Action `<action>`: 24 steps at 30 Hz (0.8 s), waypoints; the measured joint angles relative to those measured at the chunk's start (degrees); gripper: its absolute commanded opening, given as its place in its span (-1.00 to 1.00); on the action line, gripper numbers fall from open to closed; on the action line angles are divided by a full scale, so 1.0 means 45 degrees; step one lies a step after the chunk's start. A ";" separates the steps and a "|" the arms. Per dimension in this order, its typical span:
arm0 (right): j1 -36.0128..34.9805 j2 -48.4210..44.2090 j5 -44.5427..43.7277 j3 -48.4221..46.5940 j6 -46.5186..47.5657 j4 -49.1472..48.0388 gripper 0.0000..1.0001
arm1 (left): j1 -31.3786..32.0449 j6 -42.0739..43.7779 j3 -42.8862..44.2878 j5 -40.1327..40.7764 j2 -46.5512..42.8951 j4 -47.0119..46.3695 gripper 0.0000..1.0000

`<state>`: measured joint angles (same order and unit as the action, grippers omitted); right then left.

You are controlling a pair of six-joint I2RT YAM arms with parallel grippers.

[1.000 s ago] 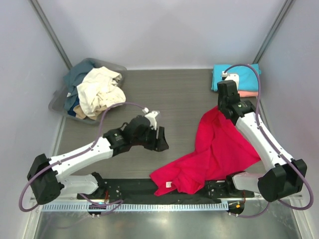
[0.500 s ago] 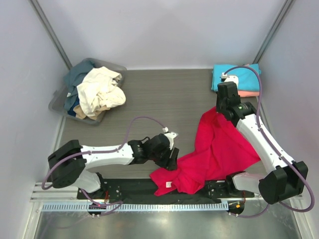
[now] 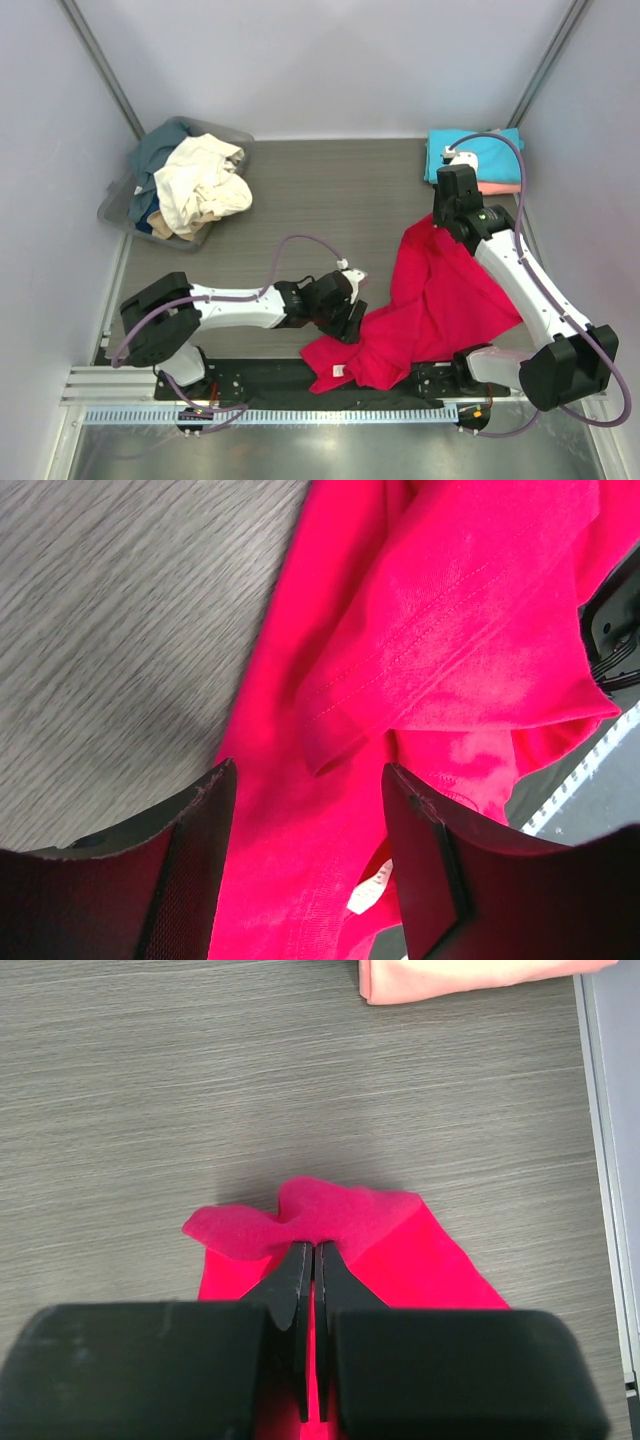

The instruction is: Fold and stack the t-shirts

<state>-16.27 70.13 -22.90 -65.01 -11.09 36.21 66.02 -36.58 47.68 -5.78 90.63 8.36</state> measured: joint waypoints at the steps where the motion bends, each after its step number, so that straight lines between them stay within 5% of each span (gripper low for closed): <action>1: 0.0000 0.0000 0.0029 0.0010 0.0000 -0.0019 -0.98 | 0.0024 0.0029 0.0044 0.0034 0.0044 0.0000 0.20; 10: 0.0000 -0.0005 0.0126 0.0078 0.0000 -0.0121 -0.98 | 0.0083 0.0330 0.0855 0.0151 0.0981 0.0000 -0.22; 14: 0.0000 -0.0005 0.0131 0.0107 0.0000 -0.0155 -0.98 | 0.0083 0.0437 0.1107 0.0228 0.1229 0.0010 -1.00; 24: 0.0000 -0.0301 0.0481 0.0238 -0.0034 -0.0170 -0.98 | 0.0136 0.0962 0.2254 0.2637 -0.0457 0.2934 -1.00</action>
<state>-16.27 68.77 -20.73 -63.94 -11.25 35.44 66.63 -32.25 57.82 6.09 88.58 21.56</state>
